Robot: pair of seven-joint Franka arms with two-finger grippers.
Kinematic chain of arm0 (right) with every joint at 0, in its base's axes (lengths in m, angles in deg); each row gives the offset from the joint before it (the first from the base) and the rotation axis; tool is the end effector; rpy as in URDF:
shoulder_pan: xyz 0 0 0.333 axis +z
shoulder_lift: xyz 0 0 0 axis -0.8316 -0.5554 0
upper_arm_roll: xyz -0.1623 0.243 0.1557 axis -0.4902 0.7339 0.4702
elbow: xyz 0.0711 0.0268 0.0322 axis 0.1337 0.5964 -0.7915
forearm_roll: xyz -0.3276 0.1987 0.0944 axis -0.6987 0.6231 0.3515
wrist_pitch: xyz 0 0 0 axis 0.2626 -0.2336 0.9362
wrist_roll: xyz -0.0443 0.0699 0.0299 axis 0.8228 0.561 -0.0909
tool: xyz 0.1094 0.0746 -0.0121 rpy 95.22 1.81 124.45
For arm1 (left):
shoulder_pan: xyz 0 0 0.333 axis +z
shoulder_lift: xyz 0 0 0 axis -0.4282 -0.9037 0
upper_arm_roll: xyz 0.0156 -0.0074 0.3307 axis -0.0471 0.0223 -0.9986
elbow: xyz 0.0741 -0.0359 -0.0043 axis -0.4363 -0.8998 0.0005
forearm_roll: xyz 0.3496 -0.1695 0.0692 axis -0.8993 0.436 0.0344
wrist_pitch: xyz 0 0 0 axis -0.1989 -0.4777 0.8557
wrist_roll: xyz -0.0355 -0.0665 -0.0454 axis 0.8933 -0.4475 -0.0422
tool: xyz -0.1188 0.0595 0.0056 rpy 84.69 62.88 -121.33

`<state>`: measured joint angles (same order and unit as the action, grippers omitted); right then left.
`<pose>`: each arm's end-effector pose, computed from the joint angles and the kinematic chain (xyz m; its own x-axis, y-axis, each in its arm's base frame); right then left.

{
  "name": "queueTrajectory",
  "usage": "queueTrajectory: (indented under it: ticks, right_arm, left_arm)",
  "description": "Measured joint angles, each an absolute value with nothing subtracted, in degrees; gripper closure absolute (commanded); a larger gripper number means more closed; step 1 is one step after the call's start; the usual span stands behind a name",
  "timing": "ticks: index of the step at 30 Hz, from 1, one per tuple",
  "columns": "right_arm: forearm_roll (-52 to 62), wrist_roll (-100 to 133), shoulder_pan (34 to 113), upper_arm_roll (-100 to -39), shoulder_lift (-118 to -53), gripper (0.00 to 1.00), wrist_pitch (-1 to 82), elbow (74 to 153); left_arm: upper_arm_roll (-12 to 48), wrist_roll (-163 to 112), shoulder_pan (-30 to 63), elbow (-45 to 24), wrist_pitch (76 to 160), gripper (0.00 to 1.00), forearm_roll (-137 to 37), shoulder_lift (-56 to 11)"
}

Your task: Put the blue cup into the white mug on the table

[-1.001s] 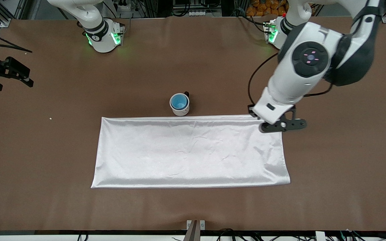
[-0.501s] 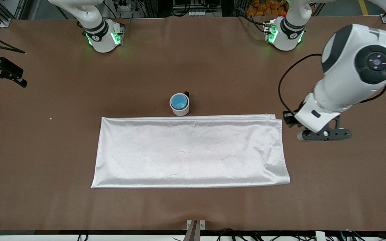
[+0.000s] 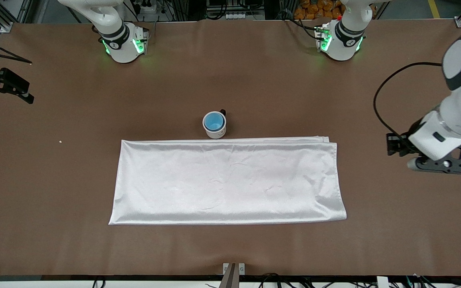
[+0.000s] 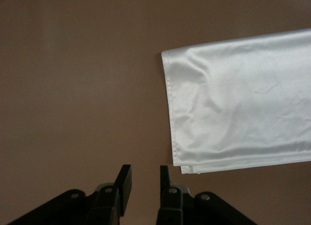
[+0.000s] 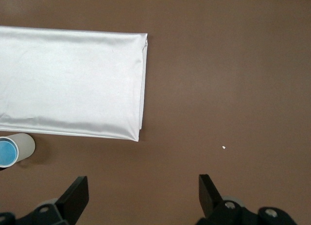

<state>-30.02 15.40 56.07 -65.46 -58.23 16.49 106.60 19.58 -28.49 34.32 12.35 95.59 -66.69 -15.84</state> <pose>0.5398 -0.0134 0.6401 0.9945 0.0763 0.0720 0.0789 -0.9963 -0.0342 0.6563 -0.0762 0.5414 0.9918 -0.1275 0.0078 -0.1273 -0.9916 -0.0245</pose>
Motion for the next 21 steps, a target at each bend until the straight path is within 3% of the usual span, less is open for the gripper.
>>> queueTrajectory:
  ticks: [21]
  right_arm:
    - [-30.0, 15.4, 56.1, -65.2, -58.2, 0.00, 15.3, 106.6]
  left_arm:
    - [19.5, -38.2, 39.9, 12.3, 95.6, 0.63, -66.7, -15.8]
